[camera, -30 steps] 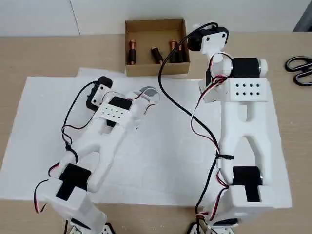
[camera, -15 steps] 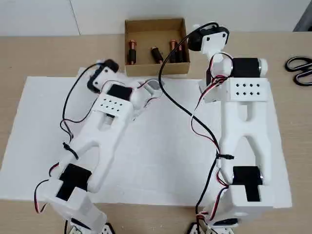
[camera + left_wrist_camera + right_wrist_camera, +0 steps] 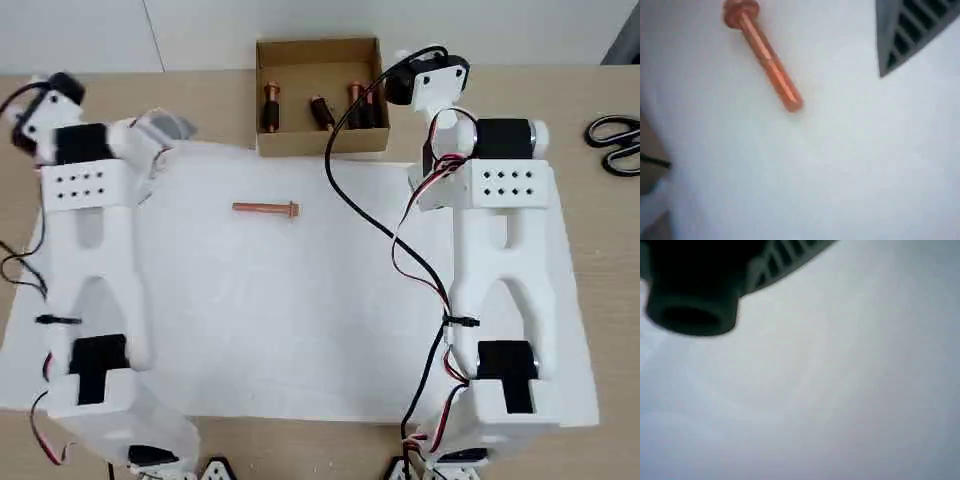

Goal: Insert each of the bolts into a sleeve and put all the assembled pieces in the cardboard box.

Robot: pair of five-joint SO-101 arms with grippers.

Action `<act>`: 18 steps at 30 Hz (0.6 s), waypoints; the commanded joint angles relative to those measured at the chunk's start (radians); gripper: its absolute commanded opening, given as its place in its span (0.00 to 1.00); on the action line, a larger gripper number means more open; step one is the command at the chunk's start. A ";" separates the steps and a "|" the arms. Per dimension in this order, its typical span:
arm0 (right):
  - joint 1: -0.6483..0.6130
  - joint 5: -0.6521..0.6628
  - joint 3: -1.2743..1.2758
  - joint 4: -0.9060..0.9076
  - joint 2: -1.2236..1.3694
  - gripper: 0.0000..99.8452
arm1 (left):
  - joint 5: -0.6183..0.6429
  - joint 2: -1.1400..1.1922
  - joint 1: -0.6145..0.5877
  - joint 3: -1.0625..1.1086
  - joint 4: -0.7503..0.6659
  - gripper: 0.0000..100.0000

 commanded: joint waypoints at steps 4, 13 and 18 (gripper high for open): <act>0.002 -0.014 -0.054 -0.018 -0.012 0.00 | -0.809 -0.017 0.025 -0.044 0.043 0.39; 0.004 -0.014 -0.054 -0.012 -0.013 0.00 | -1.659 -0.008 0.091 -0.108 0.008 0.39; 0.004 -0.014 -0.054 -0.018 -0.013 0.00 | -1.694 -0.006 0.112 -0.021 -0.054 0.39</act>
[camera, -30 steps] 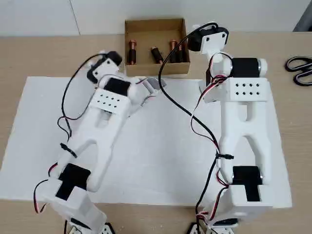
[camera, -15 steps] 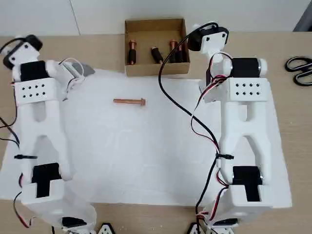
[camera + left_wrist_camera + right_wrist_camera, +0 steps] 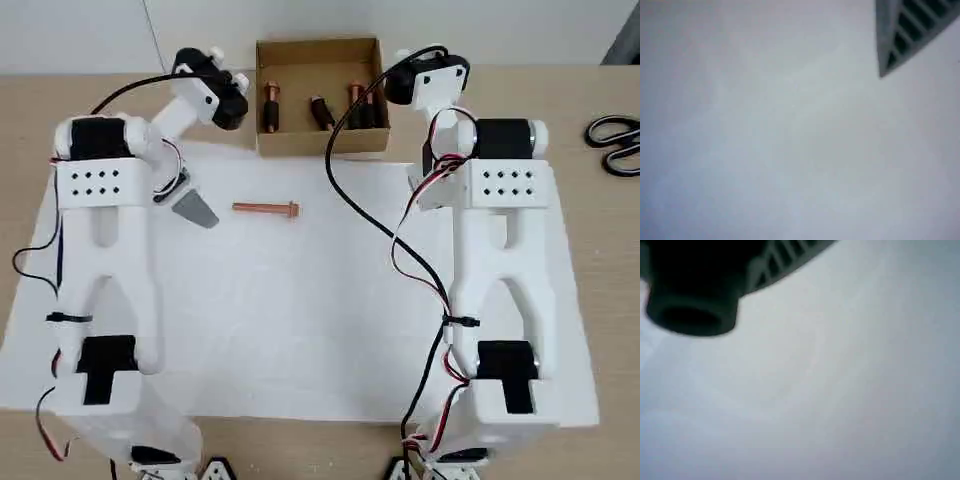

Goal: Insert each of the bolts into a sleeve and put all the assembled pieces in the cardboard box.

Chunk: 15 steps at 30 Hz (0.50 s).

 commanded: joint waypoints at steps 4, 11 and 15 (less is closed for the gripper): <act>0.004 -0.009 -0.054 -0.019 -0.012 0.00 | -0.181 -0.006 0.077 0.082 -0.123 0.39; 0.005 -0.009 -0.051 -0.010 -0.010 0.00 | -0.230 0.149 0.181 0.064 -0.304 0.32; 0.005 -0.009 -0.051 -0.012 -0.007 0.00 | -0.229 0.302 0.204 -0.087 -0.318 0.20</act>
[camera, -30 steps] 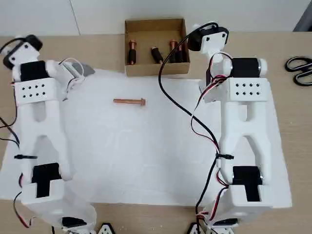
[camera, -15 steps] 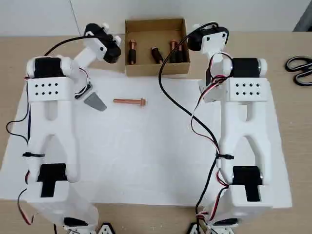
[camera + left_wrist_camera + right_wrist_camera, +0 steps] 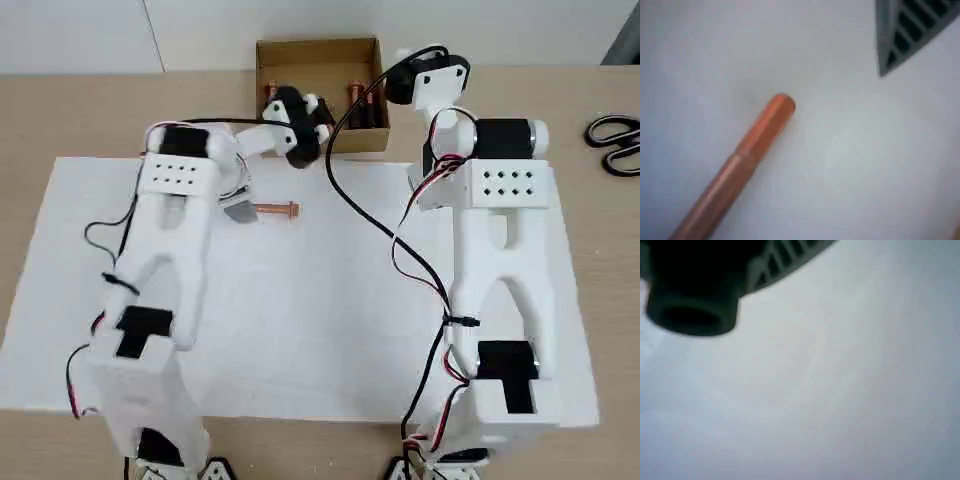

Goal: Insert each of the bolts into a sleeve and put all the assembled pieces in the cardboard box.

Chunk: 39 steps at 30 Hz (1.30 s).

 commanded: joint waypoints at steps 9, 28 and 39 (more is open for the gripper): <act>0.005 -0.009 -0.051 -0.019 -0.005 0.00 | -0.006 0.339 0.058 -0.556 0.144 0.14; 0.004 -0.011 -0.051 -0.013 -0.005 0.00 | -0.008 0.575 0.094 -0.917 0.443 0.24; 0.004 -0.043 -0.051 -0.015 -0.005 0.00 | -0.008 0.663 0.121 -0.917 0.440 0.24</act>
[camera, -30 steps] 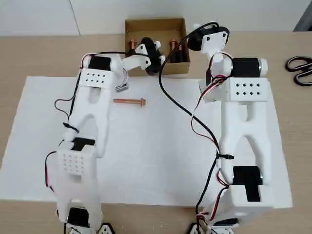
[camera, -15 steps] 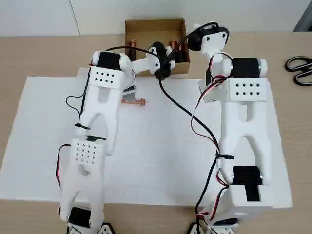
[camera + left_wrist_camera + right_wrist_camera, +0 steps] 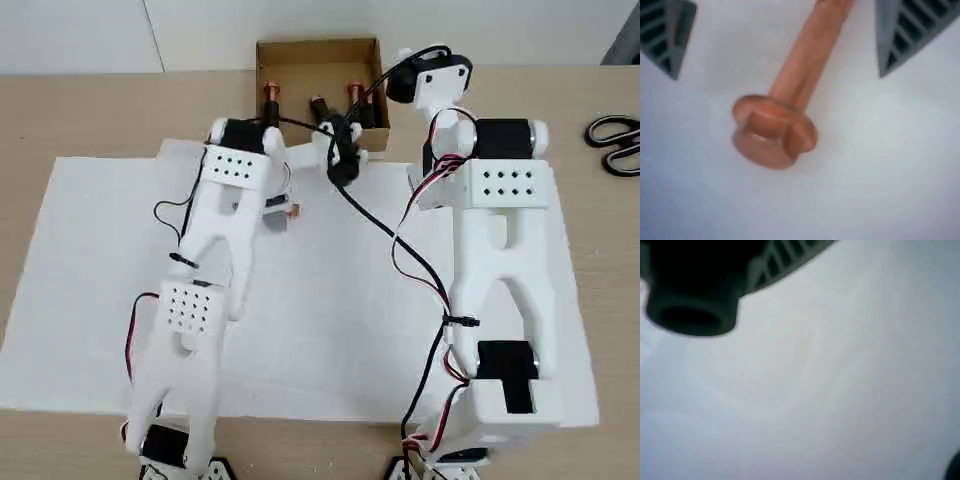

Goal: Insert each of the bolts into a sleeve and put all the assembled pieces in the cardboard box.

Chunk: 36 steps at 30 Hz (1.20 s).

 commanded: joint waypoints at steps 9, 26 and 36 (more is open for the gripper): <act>0.004 -0.015 -0.049 -0.012 -0.005 0.00 | 0.002 0.046 0.023 -0.047 0.005 0.12; 0.005 -0.015 -0.049 -0.010 -0.005 0.00 | 0.043 0.037 0.080 -0.054 0.043 0.05; 0.005 -0.015 -0.049 -0.013 -0.005 0.00 | 0.233 0.035 0.103 -0.183 0.046 0.00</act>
